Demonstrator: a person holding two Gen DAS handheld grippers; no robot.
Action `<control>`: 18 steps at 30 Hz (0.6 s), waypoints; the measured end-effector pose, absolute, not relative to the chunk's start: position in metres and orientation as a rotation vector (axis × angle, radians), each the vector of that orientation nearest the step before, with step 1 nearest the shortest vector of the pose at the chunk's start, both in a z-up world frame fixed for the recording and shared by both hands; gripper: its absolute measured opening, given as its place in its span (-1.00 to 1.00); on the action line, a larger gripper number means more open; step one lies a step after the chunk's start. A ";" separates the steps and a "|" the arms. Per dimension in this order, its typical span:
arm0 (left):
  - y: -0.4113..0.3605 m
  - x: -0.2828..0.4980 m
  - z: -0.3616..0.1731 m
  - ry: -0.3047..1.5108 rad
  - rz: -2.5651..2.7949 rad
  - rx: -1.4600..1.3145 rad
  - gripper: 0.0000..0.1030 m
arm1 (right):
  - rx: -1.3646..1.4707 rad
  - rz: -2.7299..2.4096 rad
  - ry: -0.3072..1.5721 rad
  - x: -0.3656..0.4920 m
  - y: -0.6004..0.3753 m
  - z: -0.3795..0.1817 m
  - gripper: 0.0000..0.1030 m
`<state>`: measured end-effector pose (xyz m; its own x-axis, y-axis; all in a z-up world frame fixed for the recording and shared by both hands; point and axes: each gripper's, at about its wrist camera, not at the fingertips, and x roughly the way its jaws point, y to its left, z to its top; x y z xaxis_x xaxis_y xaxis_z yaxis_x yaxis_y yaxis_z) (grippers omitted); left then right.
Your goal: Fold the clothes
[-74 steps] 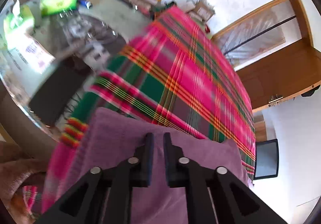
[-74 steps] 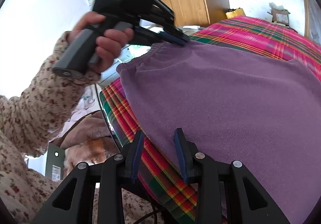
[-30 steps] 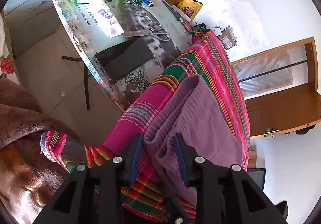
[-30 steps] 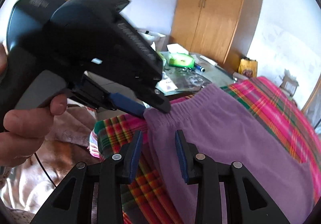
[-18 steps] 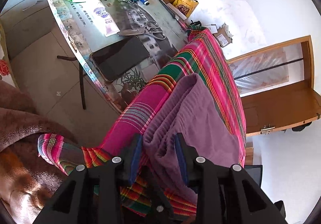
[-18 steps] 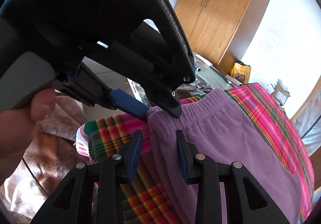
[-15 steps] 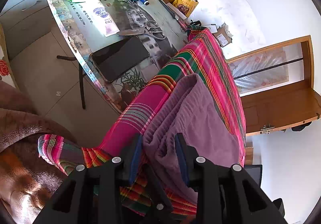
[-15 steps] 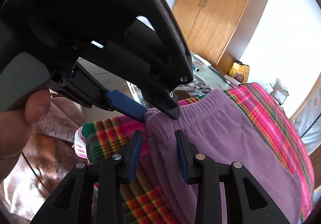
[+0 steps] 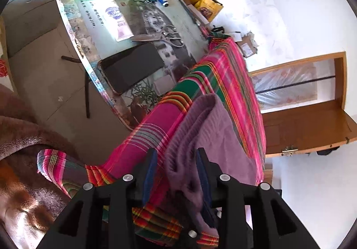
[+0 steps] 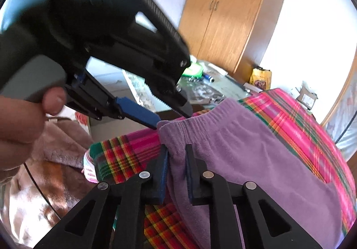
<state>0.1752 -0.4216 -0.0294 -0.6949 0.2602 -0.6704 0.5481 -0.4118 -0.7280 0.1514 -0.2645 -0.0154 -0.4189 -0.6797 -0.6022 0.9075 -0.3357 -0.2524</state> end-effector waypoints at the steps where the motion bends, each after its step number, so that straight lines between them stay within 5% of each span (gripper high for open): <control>1: -0.422 0.172 -0.029 1.576 -2.226 1.135 -0.23 | 0.474 -1.921 0.680 0.151 -0.263 -0.012 -0.74; 18: -0.425 0.129 -0.032 1.543 -2.244 1.299 -0.17 | 0.458 -1.921 0.643 0.156 -0.239 -0.006 -0.81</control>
<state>0.1285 -0.4254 -0.0316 -0.6230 0.3462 -0.7015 0.5311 -0.4712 -0.7042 0.1560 -0.2391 -0.0058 -0.4125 -0.7076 -0.5737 0.9104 -0.3425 -0.2321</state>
